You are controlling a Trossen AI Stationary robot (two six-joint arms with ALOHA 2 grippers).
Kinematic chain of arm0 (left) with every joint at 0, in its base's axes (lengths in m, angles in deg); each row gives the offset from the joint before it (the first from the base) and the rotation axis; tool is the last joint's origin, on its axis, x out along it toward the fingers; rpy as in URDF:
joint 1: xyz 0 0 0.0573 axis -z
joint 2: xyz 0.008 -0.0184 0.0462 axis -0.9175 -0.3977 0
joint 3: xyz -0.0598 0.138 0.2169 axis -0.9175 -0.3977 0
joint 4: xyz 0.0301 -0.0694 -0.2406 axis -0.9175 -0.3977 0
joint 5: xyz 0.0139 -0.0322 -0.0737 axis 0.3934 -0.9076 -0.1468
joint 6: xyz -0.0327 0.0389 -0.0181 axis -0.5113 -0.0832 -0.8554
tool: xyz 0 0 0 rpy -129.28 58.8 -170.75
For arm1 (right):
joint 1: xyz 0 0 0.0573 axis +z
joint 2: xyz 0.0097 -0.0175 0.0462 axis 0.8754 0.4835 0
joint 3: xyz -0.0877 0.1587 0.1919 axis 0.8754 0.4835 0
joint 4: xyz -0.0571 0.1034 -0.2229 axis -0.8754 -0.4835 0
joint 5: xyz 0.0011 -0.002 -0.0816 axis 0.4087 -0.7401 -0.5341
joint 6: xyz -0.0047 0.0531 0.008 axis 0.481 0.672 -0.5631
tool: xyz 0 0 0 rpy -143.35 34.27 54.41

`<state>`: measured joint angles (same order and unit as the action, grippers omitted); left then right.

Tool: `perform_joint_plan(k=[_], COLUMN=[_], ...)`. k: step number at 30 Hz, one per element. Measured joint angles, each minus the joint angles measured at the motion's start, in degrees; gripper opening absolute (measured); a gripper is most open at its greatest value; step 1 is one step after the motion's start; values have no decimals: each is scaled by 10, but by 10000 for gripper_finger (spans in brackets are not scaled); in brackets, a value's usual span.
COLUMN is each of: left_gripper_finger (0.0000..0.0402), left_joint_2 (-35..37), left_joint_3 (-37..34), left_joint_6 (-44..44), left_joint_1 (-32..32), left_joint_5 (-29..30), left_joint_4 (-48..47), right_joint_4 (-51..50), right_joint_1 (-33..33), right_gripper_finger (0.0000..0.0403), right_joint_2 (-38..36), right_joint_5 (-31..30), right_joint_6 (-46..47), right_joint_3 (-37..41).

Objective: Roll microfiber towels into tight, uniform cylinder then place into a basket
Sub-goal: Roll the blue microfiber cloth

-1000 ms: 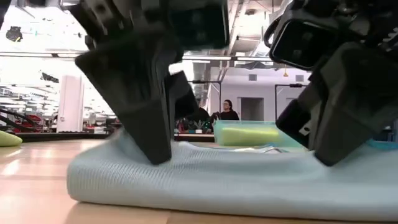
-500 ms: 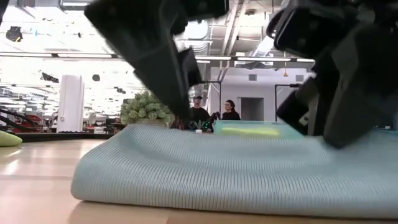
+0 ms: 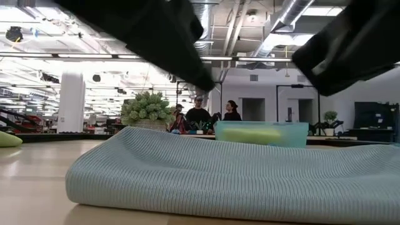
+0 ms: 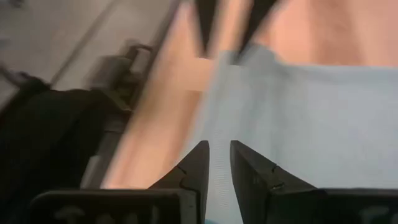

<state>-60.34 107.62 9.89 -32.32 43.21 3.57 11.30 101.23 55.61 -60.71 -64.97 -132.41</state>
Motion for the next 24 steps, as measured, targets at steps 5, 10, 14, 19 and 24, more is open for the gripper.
perform_joint_plan(k=[5,10,14,19,24], left_gripper_finger=[122,122,122,122,122], left_joint_2=[-32,-35,-36,-36,-36], left_joint_3=[4,4,4,-1,-1], left_joint_6=[-8,-23,-101,-146,-153], left_joint_1=[3,5,2,-8,-9], left_joint_5=[13,48,128,112,112], left_joint_4=[36,31,-4,-29,-31], right_joint_4=[102,55,-10,-15,-16], right_joint_1=[11,12,15,19,23], right_gripper_finger=[114,169,207,222,217], right_joint_2=[71,96,96,96,96], right_joint_5=[-9,-11,-22,-42,-49], right_joint_6=[-60,-120,-125,-132,-154], right_joint_3=[-23,-61,-82,-84,-84])
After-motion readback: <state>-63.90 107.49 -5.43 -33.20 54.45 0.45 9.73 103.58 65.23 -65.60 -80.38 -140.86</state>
